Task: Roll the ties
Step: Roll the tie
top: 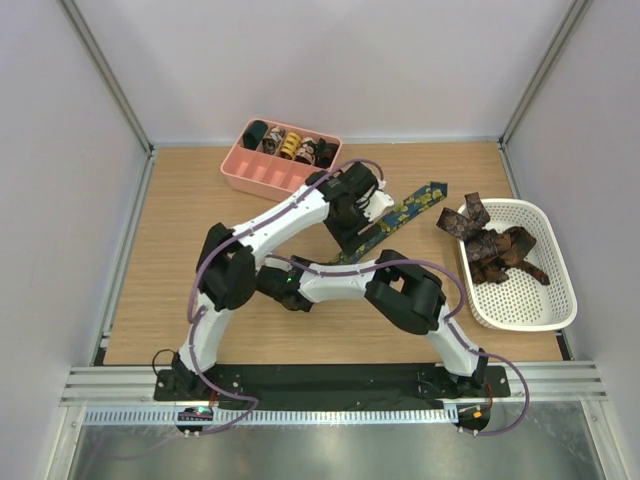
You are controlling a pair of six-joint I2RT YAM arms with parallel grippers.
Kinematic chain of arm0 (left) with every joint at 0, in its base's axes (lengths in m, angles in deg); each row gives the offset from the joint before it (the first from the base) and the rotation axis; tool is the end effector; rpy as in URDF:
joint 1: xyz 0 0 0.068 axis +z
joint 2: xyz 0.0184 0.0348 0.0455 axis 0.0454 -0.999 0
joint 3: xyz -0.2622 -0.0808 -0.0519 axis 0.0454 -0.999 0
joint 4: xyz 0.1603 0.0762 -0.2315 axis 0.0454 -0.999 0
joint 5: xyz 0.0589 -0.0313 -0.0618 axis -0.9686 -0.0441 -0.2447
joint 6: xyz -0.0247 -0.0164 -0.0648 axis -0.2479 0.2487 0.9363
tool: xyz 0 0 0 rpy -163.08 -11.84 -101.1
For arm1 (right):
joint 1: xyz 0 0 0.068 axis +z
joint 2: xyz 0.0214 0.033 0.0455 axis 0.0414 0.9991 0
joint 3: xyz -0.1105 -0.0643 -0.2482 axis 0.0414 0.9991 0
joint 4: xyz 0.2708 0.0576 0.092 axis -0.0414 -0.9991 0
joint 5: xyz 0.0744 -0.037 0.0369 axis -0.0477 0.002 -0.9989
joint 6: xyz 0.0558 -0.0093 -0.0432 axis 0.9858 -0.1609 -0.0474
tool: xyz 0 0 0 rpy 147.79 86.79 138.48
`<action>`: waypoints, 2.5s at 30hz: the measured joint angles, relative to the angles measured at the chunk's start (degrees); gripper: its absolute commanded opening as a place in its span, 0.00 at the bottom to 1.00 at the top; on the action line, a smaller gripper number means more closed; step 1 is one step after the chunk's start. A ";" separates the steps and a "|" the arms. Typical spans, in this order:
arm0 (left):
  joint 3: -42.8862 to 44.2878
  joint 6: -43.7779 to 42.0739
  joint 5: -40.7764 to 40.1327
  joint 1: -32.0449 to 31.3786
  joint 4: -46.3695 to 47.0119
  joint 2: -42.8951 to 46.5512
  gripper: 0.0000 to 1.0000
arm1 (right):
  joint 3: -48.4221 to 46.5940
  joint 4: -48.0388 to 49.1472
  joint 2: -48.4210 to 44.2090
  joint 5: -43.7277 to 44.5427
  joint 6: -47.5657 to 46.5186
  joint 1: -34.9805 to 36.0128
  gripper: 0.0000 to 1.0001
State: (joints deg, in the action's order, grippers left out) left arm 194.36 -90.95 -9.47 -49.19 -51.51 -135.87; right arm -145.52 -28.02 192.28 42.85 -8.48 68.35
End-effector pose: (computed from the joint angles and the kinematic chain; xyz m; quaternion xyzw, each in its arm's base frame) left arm 0.3430 -0.3709 0.2308 0.4808 0.8561 -0.1015 0.1599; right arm 0.2253 0.3956 0.0915 -0.4959 0.7547 -0.3139 0.2932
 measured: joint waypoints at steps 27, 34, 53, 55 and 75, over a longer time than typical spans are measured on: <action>-73.70 46.64 -6.86 27.39 74.49 54.99 1.00 | 23.10 23.04 -24.79 -42.23 9.09 -16.13 0.17; -82.53 45.75 0.07 26.51 88.63 56.92 1.00 | 26.43 29.64 -25.97 -58.64 11.17 -22.64 0.17; -79.69 11.54 1.95 8.07 81.55 46.40 1.00 | 31.17 44.65 -19.39 -95.62 23.87 -38.07 0.17; -77.61 10.34 2.91 7.72 79.84 43.85 1.00 | 32.46 47.17 -19.15 -97.11 25.33 -39.15 0.17; -65.16 2.93 9.29 3.93 65.09 26.64 0.97 | 37.31 57.35 -17.70 -100.08 32.85 -43.36 0.13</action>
State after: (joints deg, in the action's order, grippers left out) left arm 129.20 -88.02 -0.18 -45.26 13.58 -109.23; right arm -108.21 29.34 174.58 -57.23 24.37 24.98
